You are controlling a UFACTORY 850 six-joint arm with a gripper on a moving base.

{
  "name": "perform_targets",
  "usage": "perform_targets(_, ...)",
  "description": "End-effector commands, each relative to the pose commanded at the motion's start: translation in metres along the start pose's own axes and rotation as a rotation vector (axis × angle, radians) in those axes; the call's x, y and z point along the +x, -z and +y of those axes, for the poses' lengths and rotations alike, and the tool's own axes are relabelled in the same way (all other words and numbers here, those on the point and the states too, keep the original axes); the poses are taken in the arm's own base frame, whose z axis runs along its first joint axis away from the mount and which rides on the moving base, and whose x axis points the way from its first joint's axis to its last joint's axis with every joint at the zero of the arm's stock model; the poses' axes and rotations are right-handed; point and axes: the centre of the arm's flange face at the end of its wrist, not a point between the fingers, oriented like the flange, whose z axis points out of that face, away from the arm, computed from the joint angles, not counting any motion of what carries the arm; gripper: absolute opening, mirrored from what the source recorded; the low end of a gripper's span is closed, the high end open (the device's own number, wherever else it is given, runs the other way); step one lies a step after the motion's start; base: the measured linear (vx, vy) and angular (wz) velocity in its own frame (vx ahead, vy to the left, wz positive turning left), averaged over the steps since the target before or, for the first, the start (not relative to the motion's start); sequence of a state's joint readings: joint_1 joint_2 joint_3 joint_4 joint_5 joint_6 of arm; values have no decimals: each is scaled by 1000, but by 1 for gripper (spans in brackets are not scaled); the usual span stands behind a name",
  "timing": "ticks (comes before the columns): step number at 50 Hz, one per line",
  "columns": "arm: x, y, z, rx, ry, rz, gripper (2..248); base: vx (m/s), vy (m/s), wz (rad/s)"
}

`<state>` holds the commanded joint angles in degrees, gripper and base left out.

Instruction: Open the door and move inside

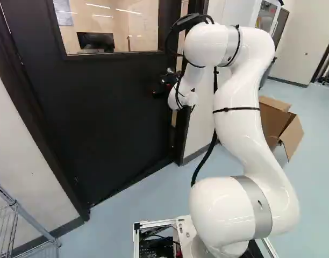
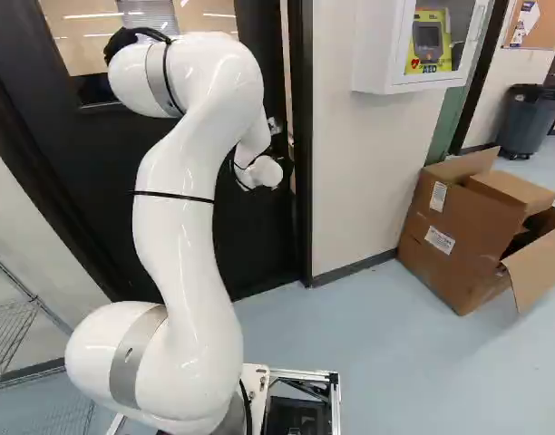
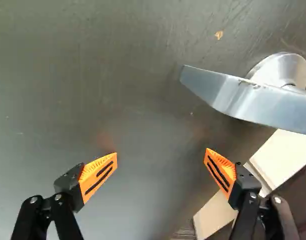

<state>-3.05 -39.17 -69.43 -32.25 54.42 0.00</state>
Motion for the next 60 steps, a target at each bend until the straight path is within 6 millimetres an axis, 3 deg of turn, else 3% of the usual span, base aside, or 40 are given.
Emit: perform_targets(60, -2, -134, -23, 96, 110, 148, 247, 0, 0, 0)
